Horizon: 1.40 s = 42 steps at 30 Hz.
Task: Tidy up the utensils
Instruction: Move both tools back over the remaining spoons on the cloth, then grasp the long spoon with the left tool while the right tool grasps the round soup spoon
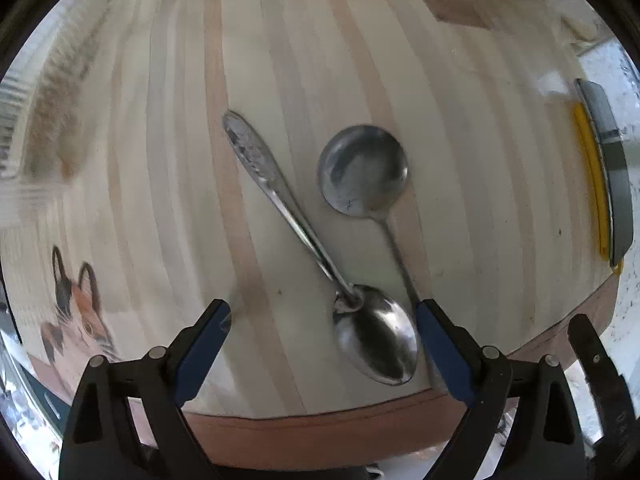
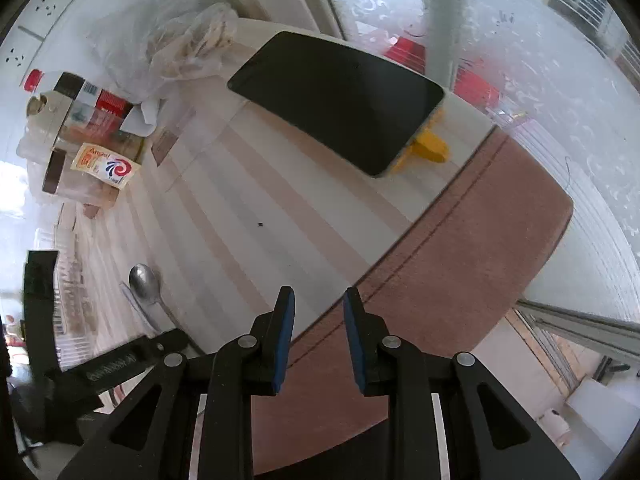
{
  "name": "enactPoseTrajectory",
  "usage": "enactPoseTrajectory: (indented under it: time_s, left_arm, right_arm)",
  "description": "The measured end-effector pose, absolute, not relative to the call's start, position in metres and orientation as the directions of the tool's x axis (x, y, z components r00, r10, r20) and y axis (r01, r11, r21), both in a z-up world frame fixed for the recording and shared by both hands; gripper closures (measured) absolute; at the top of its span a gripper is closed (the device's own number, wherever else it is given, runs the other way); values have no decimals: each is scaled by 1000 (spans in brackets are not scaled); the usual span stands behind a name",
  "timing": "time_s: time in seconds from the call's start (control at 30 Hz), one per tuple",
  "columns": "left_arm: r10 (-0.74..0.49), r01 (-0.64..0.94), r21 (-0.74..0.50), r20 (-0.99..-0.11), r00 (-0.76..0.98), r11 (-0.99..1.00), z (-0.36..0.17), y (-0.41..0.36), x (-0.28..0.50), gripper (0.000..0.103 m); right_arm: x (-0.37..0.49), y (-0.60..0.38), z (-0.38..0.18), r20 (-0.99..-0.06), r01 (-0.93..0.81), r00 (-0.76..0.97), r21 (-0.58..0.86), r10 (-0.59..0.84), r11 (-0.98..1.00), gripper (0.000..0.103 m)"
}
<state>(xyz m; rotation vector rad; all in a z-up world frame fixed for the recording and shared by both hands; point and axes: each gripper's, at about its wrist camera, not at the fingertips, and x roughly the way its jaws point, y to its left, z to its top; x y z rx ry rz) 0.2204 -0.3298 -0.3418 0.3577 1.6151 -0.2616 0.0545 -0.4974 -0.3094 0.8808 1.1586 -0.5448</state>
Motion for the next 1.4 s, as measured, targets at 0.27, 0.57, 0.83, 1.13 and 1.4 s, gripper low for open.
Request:
enactPoseTrajectory:
  time_s: [0.27, 0.57, 0.83, 1.13, 1.4]
  left_arm:
    - [77, 368, 42, -994, -81, 929, -341, -289, 225, 9]
    - [-11, 402, -56, -994, -112, 914, -342, -295, 223, 9]
    - [13, 483, -6, -999, -35, 876, -343, -324, 211, 55]
    - [-23, 454, -38, -999, -40, 890, -332, -284, 217, 93]
    - [-28, 370, -42, -999, -43, 928, -334, -222, 205, 95]
  right_arm:
    - [56, -496, -312, -927, 738, 361, 351, 102, 576, 76]
    - [80, -488, -316, -914, 710, 384, 384, 133, 590, 76]
    - [77, -482, -316, -925, 720, 361, 356, 116, 595, 76]
    - [95, -465, -315, -915, 640, 361, 382, 179, 666, 76]
    - [180, -402, -312, -922, 369, 331, 323, 201, 872, 60]
